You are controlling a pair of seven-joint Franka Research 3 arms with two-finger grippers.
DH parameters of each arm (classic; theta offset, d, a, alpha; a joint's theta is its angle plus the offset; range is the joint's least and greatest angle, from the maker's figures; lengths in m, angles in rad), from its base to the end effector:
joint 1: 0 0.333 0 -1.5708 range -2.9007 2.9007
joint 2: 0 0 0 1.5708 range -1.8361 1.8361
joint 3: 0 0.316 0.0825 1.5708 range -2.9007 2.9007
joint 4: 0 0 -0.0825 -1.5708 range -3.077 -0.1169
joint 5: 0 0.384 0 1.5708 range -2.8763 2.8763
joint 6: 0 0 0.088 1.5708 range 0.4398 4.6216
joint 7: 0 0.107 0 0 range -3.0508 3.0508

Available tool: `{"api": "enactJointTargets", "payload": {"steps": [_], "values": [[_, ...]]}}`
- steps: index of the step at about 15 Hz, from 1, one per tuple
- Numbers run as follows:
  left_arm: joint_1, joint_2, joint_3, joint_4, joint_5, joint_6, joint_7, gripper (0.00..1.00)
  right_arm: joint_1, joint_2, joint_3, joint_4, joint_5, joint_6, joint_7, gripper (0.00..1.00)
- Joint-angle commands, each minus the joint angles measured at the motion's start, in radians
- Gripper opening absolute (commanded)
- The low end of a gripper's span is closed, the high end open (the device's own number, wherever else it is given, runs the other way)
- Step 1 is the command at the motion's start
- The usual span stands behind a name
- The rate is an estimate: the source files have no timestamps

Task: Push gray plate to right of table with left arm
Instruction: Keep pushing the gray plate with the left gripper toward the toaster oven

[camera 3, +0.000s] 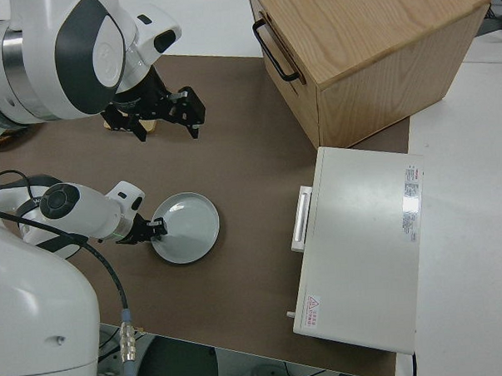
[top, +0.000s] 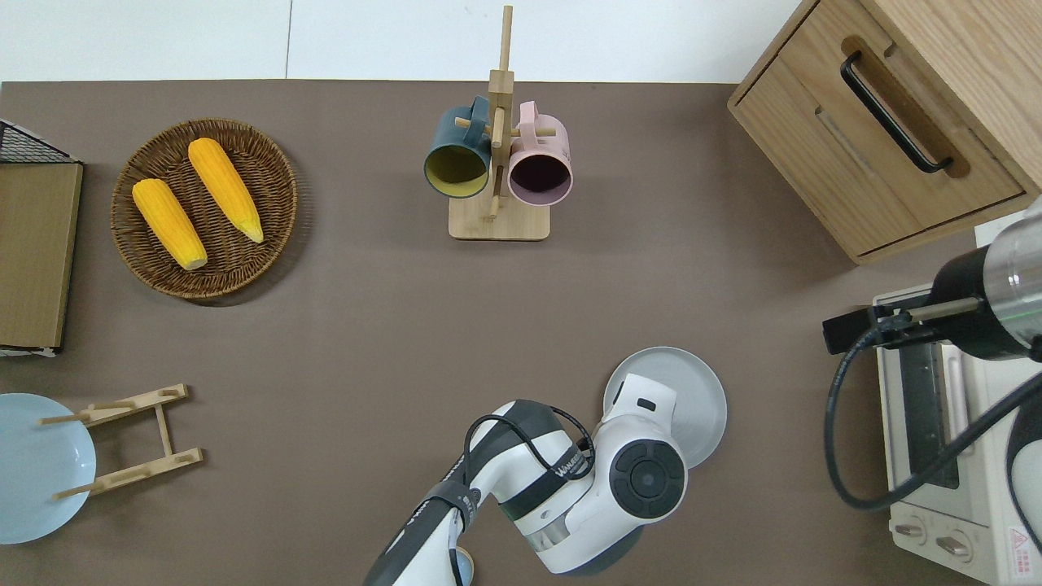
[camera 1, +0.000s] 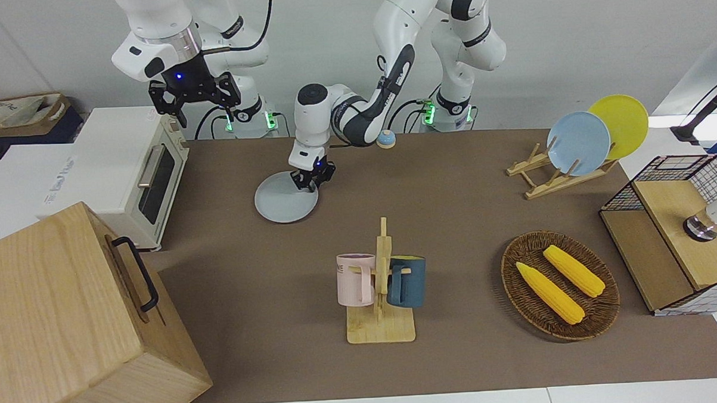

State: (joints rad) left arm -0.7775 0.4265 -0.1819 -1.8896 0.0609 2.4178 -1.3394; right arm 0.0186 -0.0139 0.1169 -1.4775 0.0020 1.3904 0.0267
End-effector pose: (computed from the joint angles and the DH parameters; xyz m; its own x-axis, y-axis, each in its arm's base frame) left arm 0.3751 -0.5218 0.2934 0.9372 0.3489 -0.0039 0.3470 -0.9309 0.1137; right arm 0.5261 0.0725 0.6600 0.9914 0.1085 -0.0732 0.1089 -0.9941 0.0016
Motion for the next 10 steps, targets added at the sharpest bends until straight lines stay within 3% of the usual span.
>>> {"api": "enactJointTargets", "payload": {"steps": [1, 3, 4, 7, 10], "values": [[-0.011, 0.029, 0.016, 0.046, 0.019, -0.044, -0.023, 0.67, -0.020, -0.003, 0.013, 0.008, 0.010, -0.014, 0.001, 0.983], [-0.008, 0.029, 0.016, 0.063, 0.019, -0.091, -0.017, 0.93, -0.020, -0.003, 0.015, 0.008, 0.010, -0.014, 0.002, 0.983], [-0.006, 0.022, 0.018, 0.064, 0.019, -0.103, -0.014, 0.99, -0.020, -0.003, 0.013, 0.008, 0.010, -0.014, 0.001, 0.983], [0.000, -0.003, 0.021, 0.064, 0.019, -0.135, 0.002, 0.99, -0.020, -0.003, 0.013, 0.008, 0.010, -0.014, 0.002, 0.983], [0.009, -0.050, 0.058, 0.066, 0.014, -0.207, 0.067, 0.99, -0.020, -0.003, 0.013, 0.008, 0.010, -0.014, 0.002, 0.983]]}}
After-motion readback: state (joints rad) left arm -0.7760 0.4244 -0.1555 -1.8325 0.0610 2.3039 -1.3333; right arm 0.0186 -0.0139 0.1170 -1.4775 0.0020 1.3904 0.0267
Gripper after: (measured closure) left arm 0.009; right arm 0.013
